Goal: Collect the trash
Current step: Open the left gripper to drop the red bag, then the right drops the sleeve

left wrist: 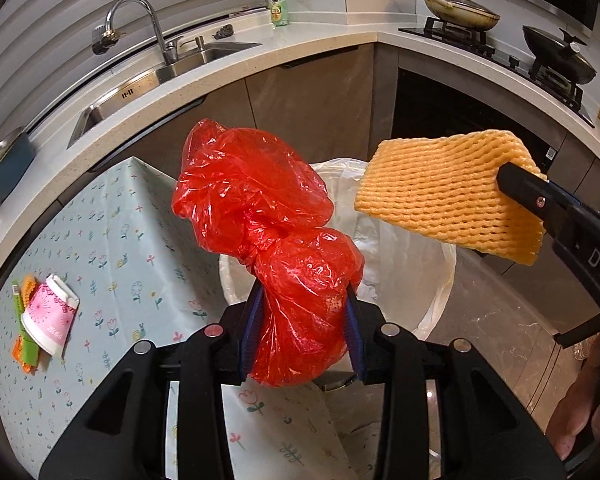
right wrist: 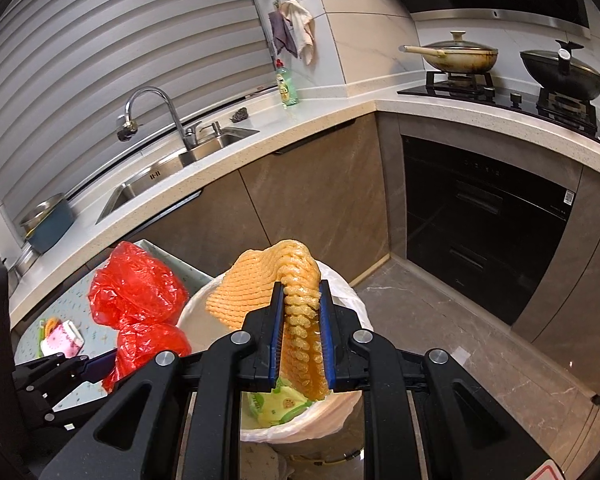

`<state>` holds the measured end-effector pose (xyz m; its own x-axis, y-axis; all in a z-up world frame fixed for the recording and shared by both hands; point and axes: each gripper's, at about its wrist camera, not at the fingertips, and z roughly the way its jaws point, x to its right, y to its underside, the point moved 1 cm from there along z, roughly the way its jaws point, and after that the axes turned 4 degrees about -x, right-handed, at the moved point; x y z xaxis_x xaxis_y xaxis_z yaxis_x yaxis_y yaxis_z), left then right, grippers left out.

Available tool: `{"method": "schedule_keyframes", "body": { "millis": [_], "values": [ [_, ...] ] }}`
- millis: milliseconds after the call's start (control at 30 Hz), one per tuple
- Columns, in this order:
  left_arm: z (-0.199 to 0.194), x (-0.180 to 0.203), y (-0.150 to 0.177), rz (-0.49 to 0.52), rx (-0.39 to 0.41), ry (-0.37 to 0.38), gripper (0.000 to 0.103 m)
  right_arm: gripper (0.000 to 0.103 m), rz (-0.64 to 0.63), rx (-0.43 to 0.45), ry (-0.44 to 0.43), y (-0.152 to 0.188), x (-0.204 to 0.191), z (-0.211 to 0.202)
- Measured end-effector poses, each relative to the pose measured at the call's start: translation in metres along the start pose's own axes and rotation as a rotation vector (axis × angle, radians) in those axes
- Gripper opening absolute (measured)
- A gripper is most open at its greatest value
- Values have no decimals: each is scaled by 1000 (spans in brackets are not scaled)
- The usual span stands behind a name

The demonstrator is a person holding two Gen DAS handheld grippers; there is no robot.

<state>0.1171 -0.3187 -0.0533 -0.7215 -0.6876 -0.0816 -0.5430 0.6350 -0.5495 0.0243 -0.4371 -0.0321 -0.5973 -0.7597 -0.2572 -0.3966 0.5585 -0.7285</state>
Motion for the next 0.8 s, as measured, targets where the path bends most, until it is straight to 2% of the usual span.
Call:
{"method": "schedule_keyframes", "body": {
  "millis": [133,200,300,800],
  "values": [
    [9,0,-4,-5,4,32,42,16,6,-8,13,-1,6,8],
    [11,-2,-4,-12,8,29,51,16,7,-12,17,-1,7,12],
    [12,-7,-4,-30,15,38,57,16,4,-16,20,-3,7,17],
    [9,-37,-3,-103,29,21,57,16,-30,-37,-1,-2,-13,33]
  ]
}}
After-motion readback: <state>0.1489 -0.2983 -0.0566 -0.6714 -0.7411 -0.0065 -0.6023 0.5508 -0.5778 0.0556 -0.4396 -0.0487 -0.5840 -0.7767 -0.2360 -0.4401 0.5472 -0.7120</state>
